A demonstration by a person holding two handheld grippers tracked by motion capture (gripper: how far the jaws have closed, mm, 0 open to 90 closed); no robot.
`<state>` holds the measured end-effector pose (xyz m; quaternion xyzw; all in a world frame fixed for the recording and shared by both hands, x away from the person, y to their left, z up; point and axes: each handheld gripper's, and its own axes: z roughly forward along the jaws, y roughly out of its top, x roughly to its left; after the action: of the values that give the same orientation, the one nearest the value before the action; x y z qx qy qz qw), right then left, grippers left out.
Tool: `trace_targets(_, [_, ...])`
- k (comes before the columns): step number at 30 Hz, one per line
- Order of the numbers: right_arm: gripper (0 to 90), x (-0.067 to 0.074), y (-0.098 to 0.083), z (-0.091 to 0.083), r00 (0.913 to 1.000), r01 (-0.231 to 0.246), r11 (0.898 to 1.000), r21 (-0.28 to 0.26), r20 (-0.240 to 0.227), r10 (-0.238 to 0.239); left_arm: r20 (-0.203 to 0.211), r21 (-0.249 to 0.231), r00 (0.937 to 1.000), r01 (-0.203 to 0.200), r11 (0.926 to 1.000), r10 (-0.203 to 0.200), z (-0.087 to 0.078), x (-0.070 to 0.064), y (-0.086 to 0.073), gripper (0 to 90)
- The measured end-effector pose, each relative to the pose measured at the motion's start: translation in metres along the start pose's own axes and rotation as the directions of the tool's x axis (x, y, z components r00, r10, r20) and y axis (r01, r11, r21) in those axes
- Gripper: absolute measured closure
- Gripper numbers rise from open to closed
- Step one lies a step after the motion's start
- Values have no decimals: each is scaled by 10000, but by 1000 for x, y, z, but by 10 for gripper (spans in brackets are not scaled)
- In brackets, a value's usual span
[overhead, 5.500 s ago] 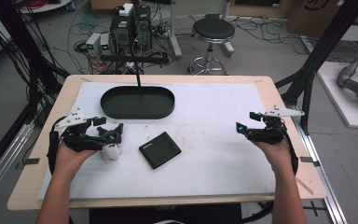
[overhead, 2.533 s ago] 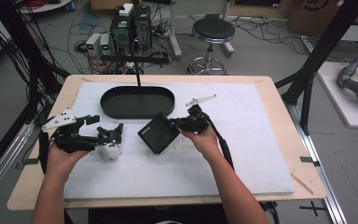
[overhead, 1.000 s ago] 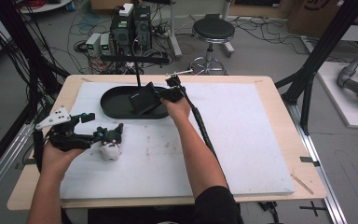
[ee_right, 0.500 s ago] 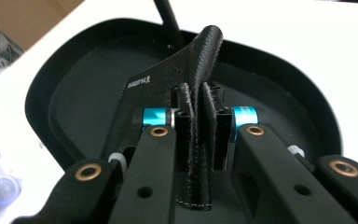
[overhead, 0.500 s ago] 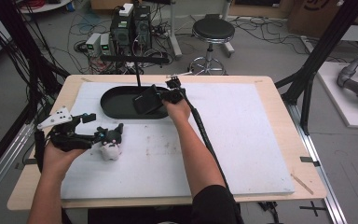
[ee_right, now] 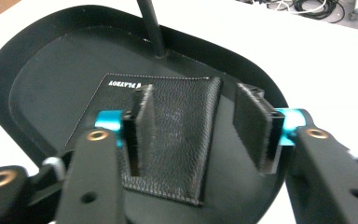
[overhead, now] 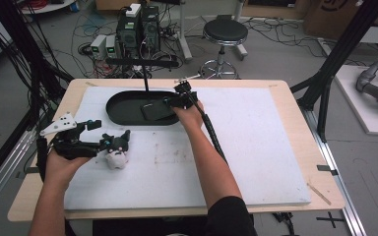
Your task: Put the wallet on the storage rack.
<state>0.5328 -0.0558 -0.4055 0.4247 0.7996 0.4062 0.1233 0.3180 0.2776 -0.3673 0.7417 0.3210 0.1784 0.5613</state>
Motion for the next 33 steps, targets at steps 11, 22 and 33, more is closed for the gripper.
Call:
trace_targets(11, [331, 4, -5, -45, 9980, 566, 9983, -133, -256, -570, -197, 451, 9998, 15, 9990, -6, 3, -1, -1, 167])
trace_targets(22, [237, -20, -52, -127, 9952, 969, 9953, 76, -148, -968, 223, 361, 9995, 228, 9991, -236, 10, -3, -4, 167])
trace_targets(33, [230, -57, -144, -208, 9999, -45, 9948, -1021, 116, 57, -4, 337, 9998, 188, 9993, -188, 14, -5, -7, 167])
